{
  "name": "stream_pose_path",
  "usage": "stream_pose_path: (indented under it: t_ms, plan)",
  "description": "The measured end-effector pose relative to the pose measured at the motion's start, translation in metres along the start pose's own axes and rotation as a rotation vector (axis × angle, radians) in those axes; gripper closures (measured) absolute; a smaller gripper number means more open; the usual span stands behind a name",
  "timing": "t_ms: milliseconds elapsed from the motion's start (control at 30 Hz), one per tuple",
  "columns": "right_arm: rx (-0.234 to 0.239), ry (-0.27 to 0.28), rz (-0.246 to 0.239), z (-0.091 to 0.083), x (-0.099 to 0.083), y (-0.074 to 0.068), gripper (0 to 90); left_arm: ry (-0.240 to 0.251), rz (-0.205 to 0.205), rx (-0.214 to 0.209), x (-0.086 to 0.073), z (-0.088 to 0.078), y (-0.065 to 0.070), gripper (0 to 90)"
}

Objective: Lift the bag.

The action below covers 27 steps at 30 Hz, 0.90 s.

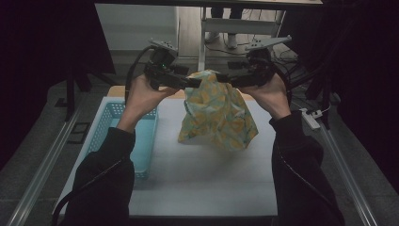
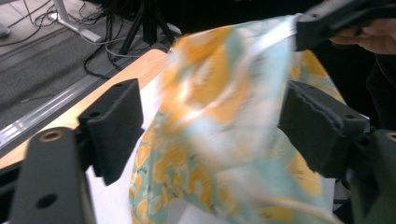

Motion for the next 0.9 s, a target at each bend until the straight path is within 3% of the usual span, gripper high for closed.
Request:
stream_pose_path:
  t_ms: [167,233,533,800,900]
  plan:
    - [0.012,-0.005,-0.005,-0.007,-0.004,-0.007,24.7,-0.016,0.019,0.021,-0.008,-0.007,0.001,11.6]
    - [0.014,-0.007,-0.007,-0.01,-0.006,-0.009,23.8,-0.02,0.021,0.011,-0.013,-0.009,0.001,9.2]
    - [-0.059,-0.04,-0.012,-0.017,-0.03,-0.009,19.9,0.0,0.015,0.027,-0.04,-0.018,-0.004,2.3]
    - [-0.127,-0.002,0.016,-0.015,-0.064,-0.008,10.7,0.028,0.007,0.058,-0.072,-0.019,-0.007,0.0]
    - [-0.123,-0.001,0.037,-0.013,-0.075,-0.008,8.2,0.012,0.011,0.068,-0.083,-0.015,-0.007,0.0]
Point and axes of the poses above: each handheld gripper's, and its own axes: z roughly forward along the jaws, x roughly out of its top, y roughly to its right, the point moved 3 cm from there along z, roughly forward along the jaws, and after that the axes turned 8 degrees about -y, right-handed, at the moved point
